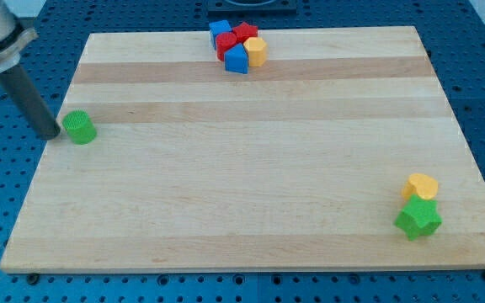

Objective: Push green circle into the yellow heart

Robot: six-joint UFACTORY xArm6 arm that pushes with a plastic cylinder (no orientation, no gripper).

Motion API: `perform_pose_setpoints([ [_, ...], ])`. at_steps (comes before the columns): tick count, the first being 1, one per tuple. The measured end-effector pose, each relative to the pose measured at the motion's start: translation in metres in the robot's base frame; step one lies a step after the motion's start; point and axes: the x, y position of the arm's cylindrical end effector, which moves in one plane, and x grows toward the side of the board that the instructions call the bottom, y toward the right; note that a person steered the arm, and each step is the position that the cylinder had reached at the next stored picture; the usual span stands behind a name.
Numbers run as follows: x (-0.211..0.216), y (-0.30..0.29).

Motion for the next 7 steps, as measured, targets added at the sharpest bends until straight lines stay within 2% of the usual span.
perform_pose_setpoints([
  [2,0.000,0.118],
  [3,-0.002,0.086],
  [4,-0.016,0.029],
  [5,-0.040,0.040],
  [6,-0.025,0.108],
  [7,0.009,0.196],
])
